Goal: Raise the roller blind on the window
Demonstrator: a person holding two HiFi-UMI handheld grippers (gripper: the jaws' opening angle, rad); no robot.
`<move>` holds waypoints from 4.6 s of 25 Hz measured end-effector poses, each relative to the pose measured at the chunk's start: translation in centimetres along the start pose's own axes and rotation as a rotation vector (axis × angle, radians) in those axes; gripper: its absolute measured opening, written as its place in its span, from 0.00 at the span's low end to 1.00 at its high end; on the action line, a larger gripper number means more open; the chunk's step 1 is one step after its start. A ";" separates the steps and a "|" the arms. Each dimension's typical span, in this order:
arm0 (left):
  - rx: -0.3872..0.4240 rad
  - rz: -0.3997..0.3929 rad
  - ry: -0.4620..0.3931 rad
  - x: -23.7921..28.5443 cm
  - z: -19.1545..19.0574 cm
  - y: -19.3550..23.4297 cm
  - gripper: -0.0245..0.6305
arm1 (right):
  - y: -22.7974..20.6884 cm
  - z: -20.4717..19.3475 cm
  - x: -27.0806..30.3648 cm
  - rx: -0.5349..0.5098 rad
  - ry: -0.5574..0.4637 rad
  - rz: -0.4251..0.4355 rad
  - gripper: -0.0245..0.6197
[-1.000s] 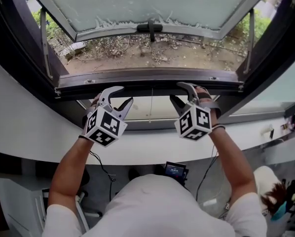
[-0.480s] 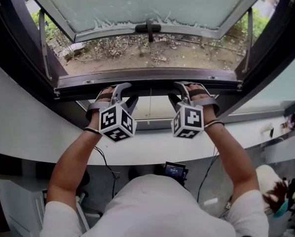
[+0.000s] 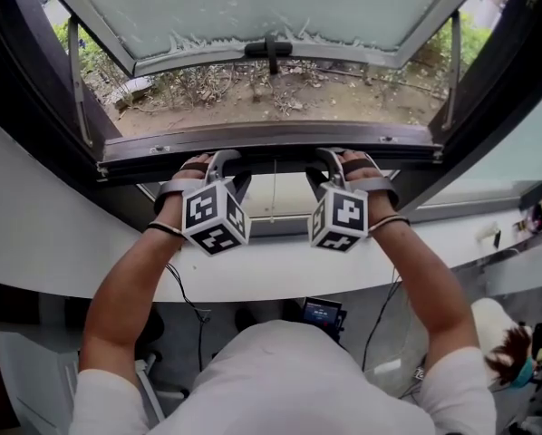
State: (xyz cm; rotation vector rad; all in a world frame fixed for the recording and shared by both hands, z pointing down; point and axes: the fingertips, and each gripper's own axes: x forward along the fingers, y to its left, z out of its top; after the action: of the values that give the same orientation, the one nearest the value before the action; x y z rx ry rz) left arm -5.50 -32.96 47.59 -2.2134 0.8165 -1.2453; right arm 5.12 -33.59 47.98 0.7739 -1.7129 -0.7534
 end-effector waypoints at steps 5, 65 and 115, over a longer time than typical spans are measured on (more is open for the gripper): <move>-0.004 -0.014 0.010 -0.1 -0.1 -0.3 0.24 | 0.3 0.0 0.0 0.004 0.027 0.015 0.27; -0.042 0.120 -0.144 -8.0 6.4 8.6 0.24 | -10.7 3.1 -7.3 0.045 -0.119 -0.287 0.27; 0.095 0.290 -0.212 -16.9 13.6 19.0 0.24 | -14.3 6.2 -13.7 0.272 -0.359 -0.551 0.27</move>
State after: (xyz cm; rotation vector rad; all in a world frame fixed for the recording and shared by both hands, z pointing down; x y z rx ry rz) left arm -5.66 -33.38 18.75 -2.0222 0.9317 -0.8770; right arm 4.17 -30.46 27.50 1.4006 -1.9686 -1.0937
